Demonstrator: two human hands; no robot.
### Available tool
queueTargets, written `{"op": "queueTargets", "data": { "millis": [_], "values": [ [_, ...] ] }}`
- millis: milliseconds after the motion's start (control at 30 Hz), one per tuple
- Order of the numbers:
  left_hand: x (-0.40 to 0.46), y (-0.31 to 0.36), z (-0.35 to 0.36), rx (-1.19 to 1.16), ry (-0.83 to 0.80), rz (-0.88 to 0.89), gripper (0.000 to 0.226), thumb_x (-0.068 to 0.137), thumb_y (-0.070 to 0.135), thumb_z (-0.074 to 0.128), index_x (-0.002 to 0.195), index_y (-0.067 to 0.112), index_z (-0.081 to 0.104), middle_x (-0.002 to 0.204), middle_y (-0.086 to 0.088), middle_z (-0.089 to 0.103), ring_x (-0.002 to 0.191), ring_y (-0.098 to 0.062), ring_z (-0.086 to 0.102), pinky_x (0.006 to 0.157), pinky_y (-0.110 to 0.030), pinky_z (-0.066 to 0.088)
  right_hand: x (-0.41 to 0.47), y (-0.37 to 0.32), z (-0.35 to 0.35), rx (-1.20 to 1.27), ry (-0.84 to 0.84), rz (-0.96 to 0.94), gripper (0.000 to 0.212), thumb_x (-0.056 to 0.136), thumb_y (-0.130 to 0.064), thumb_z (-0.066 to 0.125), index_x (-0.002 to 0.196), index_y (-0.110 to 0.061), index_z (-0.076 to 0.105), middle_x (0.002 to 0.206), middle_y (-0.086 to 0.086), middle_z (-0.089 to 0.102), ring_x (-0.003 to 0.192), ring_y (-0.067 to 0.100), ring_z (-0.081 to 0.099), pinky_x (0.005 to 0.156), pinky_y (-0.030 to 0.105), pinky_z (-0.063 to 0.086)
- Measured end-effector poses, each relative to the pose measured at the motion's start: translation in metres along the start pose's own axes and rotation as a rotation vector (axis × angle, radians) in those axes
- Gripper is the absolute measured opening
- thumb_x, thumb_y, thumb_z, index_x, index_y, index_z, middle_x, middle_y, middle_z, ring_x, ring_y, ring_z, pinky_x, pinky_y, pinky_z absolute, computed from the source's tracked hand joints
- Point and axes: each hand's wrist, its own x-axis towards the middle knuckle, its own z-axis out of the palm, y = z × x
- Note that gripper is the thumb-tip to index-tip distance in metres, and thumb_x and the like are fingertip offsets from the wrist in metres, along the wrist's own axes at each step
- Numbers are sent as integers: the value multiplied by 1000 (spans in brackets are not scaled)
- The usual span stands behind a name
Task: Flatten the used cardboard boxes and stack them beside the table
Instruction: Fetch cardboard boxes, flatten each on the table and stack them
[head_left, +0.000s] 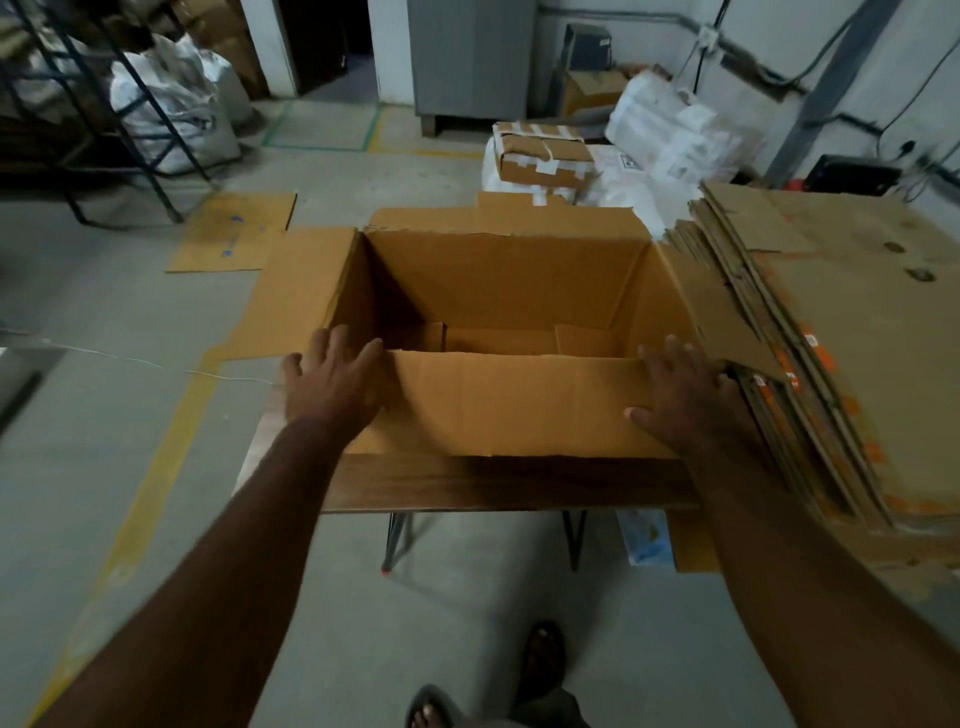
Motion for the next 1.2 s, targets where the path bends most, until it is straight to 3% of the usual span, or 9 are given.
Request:
{"op": "queueTargets", "data": {
  "millis": [100, 233, 333, 433, 633, 700, 867, 1067, 1200],
  "values": [
    [12, 10, -7, 24, -42, 29, 71, 85, 45, 75, 143, 31, 37, 146, -4, 46, 141, -28, 36, 116, -60, 27, 13, -3, -12, 0, 22, 5, 66, 85, -51, 75, 142, -30, 48, 149, 4, 50, 139, 29, 42, 112, 55, 30],
    [0, 3, -12, -55, -19, 75, 50, 88, 43, 73, 128, 31, 47, 131, 1, 58, 129, -26, 47, 112, -58, 31, 5, 8, -23, 79, 34, 11, 48, 85, -49, 77, 127, -32, 62, 138, 2, 59, 131, 28, 49, 111, 52, 28],
    [-4, -18, -31, -123, -6, 192, 45, 86, 43, 75, 124, 30, 55, 129, 1, 61, 128, -26, 50, 112, -54, 27, 0, 30, -39, 119, 15, -54, 49, 83, -58, 74, 126, -37, 62, 138, 2, 59, 134, 31, 46, 109, 55, 25],
    [12, -35, -66, -280, 16, 206, 52, 83, 37, 80, 128, 29, 56, 130, -3, 61, 124, -30, 48, 105, -50, 29, 13, 47, -79, 179, -41, -172, 67, 74, -86, 57, 125, -44, 59, 135, 0, 60, 130, 33, 48, 109, 62, 30],
    [82, -23, -101, -263, 30, 163, 48, 100, 40, 56, 147, 42, 43, 143, -11, 46, 137, -34, 33, 111, -61, 21, 89, 42, -128, 318, 69, -275, 53, 90, -47, 73, 135, -23, 59, 134, 6, 59, 127, 35, 51, 101, 49, 34],
    [102, -8, -93, -245, 62, 100, 50, 106, 45, 41, 154, 42, 31, 159, -10, 32, 149, -32, 21, 115, -67, 14, 117, 36, -124, 358, 96, -295, 60, 91, -56, 62, 141, -24, 55, 140, 10, 55, 131, 33, 47, 102, 48, 35],
    [143, 24, -74, -258, 34, -22, 65, 98, 75, 13, 157, 51, 3, 170, 8, -6, 157, -28, -7, 110, -79, 13, 167, 11, -99, 387, 188, -107, 59, 102, -58, 38, 157, -41, 28, 168, 2, 21, 156, 32, 8, 113, 76, 18],
    [192, 47, -58, -241, 17, -113, 68, 94, 80, 10, 155, 55, -3, 170, 9, -12, 156, -33, -13, 108, -81, 11, 211, -2, -88, 338, 71, -28, 68, 99, -74, 22, 159, -49, 1, 171, -9, -10, 156, 29, -14, 111, 80, 13],
    [222, 50, -38, -209, -123, -107, 92, 74, 94, -9, 156, 56, 4, 170, 9, -8, 155, -36, -10, 111, -81, 4, 242, -6, -74, 321, -56, -22, 80, 90, -86, 20, 158, -51, -2, 171, -8, -14, 156, 32, -17, 111, 79, 13]
  ]
}}
